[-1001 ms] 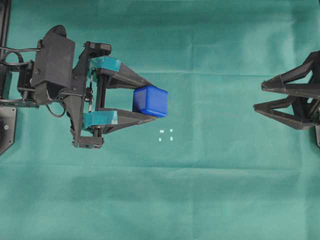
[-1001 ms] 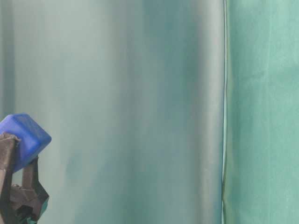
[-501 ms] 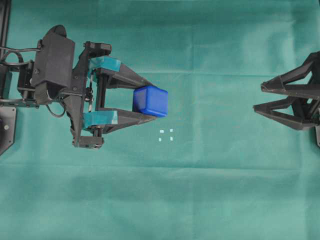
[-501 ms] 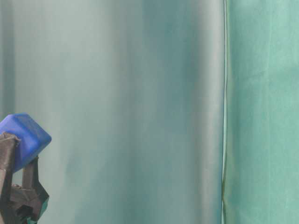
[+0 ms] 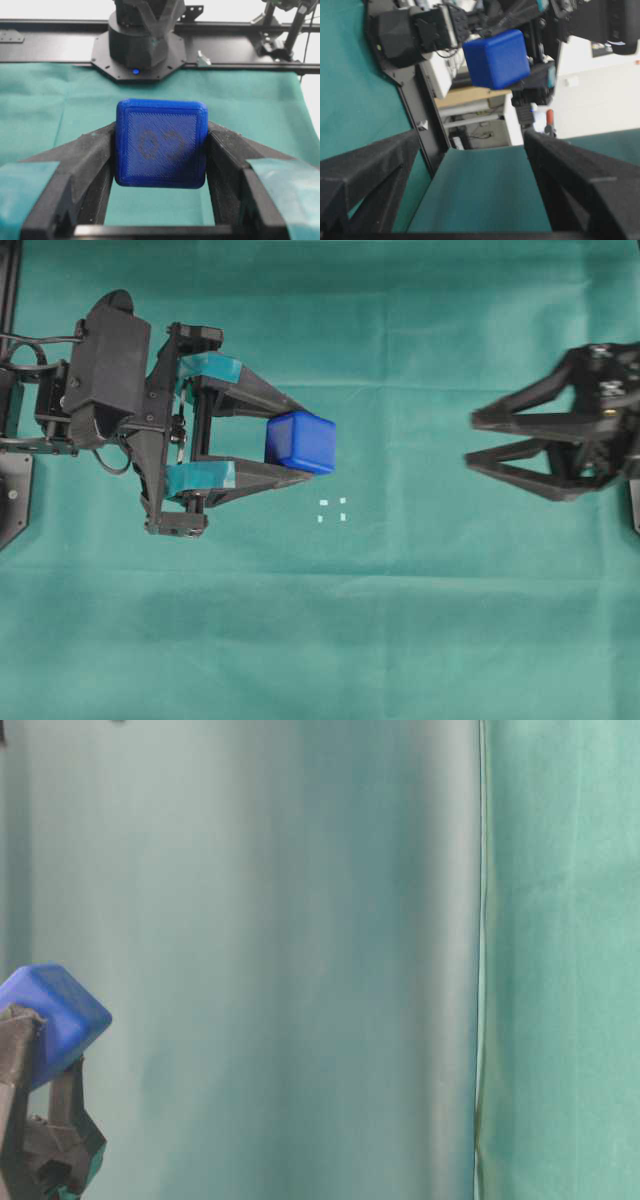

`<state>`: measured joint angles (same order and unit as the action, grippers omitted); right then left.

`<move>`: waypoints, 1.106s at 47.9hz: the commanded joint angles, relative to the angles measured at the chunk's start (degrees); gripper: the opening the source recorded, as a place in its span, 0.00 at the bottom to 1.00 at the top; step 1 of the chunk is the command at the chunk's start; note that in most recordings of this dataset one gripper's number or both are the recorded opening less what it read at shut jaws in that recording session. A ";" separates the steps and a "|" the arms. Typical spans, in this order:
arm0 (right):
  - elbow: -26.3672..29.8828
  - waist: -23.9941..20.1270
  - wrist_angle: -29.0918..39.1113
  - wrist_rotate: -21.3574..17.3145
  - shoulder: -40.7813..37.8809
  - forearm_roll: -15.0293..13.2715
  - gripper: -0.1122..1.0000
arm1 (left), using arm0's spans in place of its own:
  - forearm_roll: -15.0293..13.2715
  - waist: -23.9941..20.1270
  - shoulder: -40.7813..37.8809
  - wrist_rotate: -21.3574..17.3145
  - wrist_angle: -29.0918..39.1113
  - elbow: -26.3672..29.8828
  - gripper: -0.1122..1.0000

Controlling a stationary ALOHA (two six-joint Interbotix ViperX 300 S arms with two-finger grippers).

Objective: Handover the blue block to the right arm after grasping it with the left arm, then place it in the designated position.
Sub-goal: 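Move the open right gripper toward the cube held by the left gripper, then close the right gripper on the cube's exposed side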

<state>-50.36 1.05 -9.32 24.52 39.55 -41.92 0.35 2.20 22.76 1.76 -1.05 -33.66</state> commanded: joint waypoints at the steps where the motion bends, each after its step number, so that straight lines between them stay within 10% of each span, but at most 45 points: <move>1: 3.69 -0.09 -0.62 0.09 -2.90 -0.09 0.95 | -0.09 -0.18 1.23 0.09 0.00 0.62 0.52; 53: 26.28 -0.09 -2.20 0.26 -28.04 -3.60 0.95 | -0.09 -0.79 1.23 0.00 0.09 0.62 0.52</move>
<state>-26.19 1.05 -11.78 24.96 11.25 -45.53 0.44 1.67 22.94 1.76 -0.79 -33.66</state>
